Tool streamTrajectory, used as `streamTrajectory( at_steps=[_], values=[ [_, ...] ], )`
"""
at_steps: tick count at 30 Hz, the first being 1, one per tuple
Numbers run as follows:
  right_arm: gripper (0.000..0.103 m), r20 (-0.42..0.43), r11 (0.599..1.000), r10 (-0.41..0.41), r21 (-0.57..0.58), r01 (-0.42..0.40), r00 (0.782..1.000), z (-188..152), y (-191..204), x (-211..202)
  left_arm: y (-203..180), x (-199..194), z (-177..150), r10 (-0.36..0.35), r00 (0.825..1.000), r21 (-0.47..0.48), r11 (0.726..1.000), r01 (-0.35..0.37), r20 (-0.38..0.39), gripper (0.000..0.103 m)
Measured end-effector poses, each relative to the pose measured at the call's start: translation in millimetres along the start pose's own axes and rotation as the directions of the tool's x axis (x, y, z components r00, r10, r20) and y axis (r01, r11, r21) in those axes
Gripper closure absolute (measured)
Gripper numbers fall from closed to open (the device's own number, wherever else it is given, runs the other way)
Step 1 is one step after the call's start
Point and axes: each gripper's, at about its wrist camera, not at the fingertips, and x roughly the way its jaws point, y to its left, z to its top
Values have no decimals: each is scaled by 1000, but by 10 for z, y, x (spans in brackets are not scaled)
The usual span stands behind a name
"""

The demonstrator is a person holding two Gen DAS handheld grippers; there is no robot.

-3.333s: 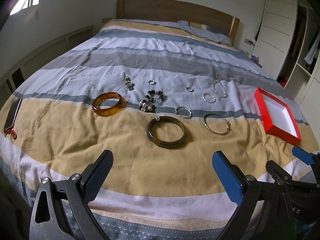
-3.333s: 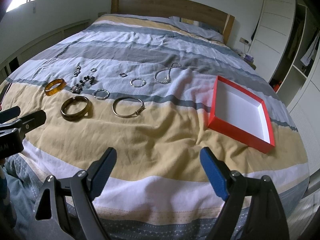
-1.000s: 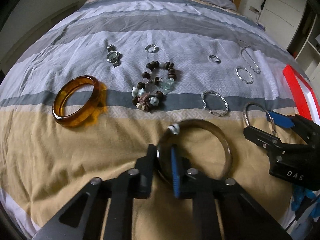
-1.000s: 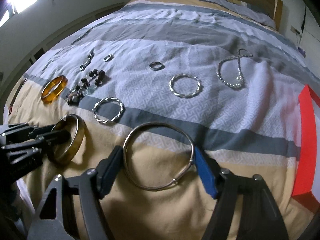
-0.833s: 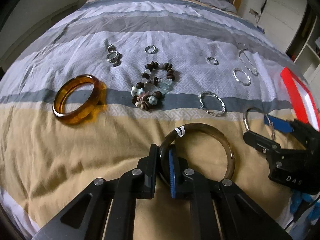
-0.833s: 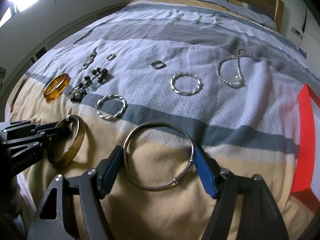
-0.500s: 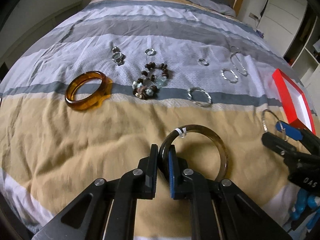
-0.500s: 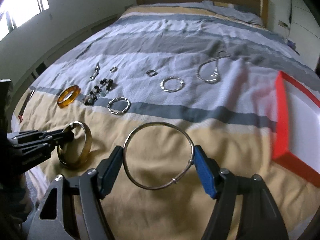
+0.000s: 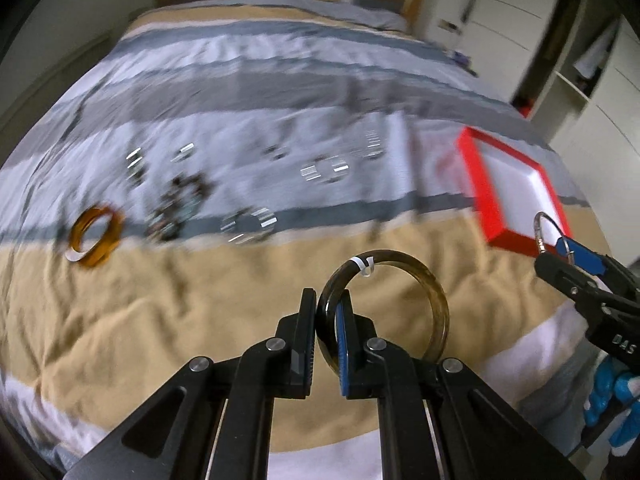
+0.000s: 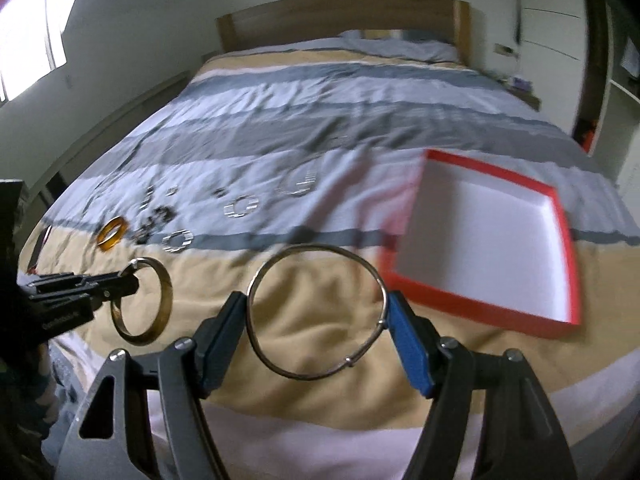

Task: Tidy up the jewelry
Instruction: 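Carry both bangles into the red box and open both tools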

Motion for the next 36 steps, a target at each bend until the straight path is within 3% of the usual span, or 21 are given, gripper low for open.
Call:
streamTrajectory(
  at_steps=[9,16,25,36],
  values=[
    [35,1,992,-121,39,121,993,157,-1096,58,-1211,441,673,-113,994,171,979,110,6,94],
    [35,-45,993,-120,-3,120,992,234,-1625,422,-1946,1100,937,-107,993,274,955,116,-49,94],
    [34,-99,981,-119,-163,102,988,387,-1900,873,-2222,1675,961,-21,994,329,943,56,-111,94],
    [33,-131,943,-128,-322,80,983,319,-1736,1095,-2107,1724,897,41,993,266,964,-9,-114,92]
  ],
)
